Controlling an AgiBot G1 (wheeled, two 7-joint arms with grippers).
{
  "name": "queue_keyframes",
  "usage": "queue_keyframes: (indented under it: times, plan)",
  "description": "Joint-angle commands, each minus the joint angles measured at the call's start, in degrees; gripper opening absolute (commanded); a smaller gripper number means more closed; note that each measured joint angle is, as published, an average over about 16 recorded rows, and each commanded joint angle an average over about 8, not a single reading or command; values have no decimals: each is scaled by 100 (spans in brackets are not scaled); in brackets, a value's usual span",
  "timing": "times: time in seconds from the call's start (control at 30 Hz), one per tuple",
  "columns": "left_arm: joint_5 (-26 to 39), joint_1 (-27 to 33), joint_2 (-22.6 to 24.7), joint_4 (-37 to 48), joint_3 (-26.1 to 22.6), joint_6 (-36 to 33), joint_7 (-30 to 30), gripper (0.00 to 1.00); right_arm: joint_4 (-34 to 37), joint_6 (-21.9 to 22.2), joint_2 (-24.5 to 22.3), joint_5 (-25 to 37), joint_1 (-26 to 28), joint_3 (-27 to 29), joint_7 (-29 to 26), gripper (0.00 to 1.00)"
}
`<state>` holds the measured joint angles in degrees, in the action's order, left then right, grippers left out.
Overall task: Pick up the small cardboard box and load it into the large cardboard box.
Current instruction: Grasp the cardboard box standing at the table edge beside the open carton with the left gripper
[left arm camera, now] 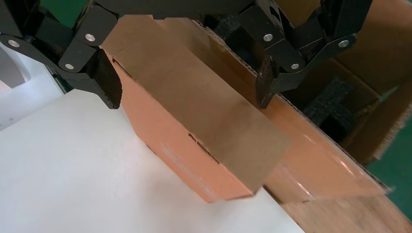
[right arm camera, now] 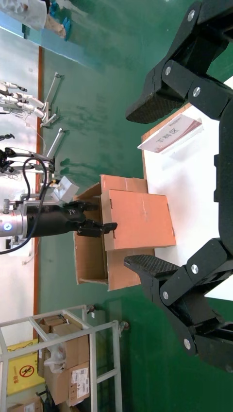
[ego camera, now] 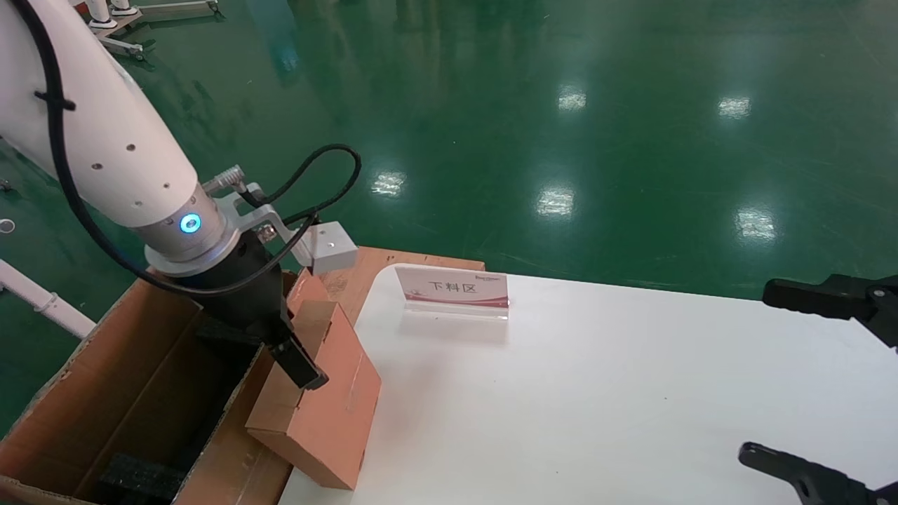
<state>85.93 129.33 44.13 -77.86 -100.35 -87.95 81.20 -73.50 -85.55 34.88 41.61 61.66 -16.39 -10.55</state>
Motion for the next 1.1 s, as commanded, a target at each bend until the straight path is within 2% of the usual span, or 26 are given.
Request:
queue_keyframes:
  times: [0.03,1.1]
  plan:
    - [-17,-1,1,1,-76,23,44,100,0,0,0,-1,0,-1,0,100]
    - [104,-398,-219,17,-419,649,237,100,1,6,-5,-9,2,-11,7,100]
